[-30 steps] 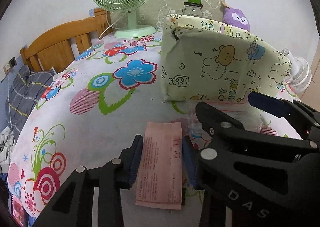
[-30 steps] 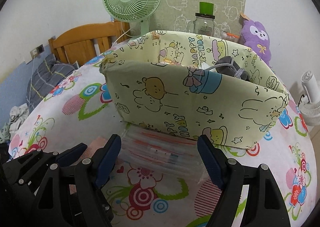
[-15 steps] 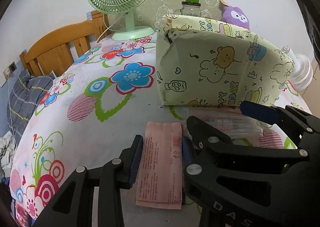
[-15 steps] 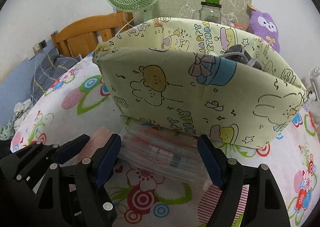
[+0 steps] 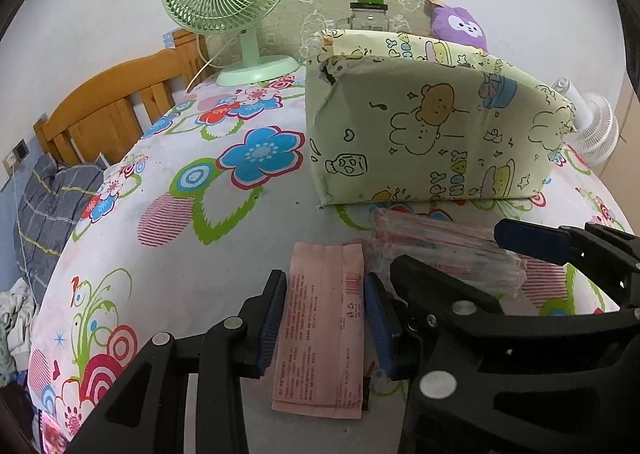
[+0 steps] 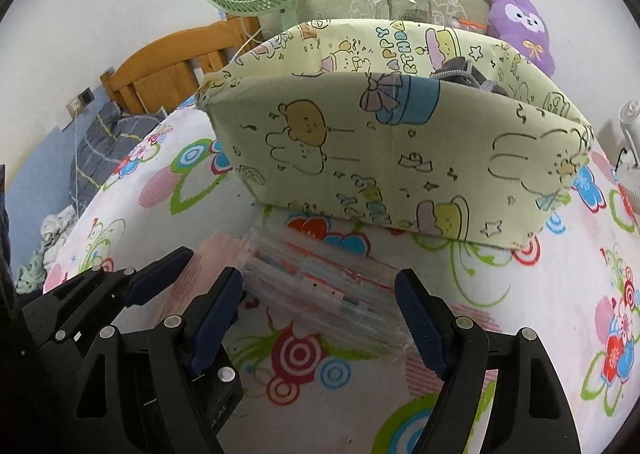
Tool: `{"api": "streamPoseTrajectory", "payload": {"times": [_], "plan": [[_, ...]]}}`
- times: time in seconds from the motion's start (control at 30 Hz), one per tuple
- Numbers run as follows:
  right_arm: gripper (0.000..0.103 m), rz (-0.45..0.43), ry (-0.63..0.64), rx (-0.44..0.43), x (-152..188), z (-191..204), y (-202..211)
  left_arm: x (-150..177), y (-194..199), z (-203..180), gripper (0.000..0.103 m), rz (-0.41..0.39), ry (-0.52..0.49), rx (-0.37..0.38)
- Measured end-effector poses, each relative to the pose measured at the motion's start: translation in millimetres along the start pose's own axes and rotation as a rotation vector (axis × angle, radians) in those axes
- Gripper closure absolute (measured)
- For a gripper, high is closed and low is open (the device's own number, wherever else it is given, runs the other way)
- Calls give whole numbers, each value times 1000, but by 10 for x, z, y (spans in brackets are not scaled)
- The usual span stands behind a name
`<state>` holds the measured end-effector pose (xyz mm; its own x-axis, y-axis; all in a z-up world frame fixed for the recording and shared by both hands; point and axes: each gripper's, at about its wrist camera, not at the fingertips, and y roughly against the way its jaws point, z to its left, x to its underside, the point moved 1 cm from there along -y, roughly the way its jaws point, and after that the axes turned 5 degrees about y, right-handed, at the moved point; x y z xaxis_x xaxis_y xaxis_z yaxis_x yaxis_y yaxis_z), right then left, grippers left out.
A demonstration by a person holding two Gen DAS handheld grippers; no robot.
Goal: Organize soft objects
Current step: 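Grasp the pink paper packet with the left tool while the right tool grasps the clear plastic bag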
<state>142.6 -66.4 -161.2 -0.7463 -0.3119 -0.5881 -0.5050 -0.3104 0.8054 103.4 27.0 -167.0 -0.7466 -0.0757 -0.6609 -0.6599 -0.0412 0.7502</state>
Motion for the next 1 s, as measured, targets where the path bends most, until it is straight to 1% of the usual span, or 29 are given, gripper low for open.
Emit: {"api": "streamPoseTrajectory", "payload": {"times": [0.13,0.3,0.4,0.53,0.6,0.7,0.77,0.8,0.9,1.0], "plan": [[23,11,0,6,12,19,5,7,7,-3,62,0,-4,-8],[28,13,37,50,-32,31,-50,16,11,-55,62,-13,-33,-32],[30,11,62,74,-75,51,-91,-1,-5,-42,62,-8,-26,-22],[36,23,82,66,-131,31,-173,-25,-26,-42,62,-7,-31,-17],[37,37,85,64,-160,9,-215,-32,-33,-44,62,-6,-35,-15],[43,49,74,45,-161,-6,-239,-36,-41,-46,62,-7,-33,-11],[50,46,67,39,-148,8,-228,-36,-39,-39,62,-5,-29,-7],[57,45,66,29,-147,18,-221,-36,-37,-34,62,-6,-24,-3],[70,41,52,-4,-133,15,-196,-38,-38,-29,62,2,-15,5],[78,35,38,-9,-93,-2,-147,-34,-28,-48,62,6,-17,2]]}}
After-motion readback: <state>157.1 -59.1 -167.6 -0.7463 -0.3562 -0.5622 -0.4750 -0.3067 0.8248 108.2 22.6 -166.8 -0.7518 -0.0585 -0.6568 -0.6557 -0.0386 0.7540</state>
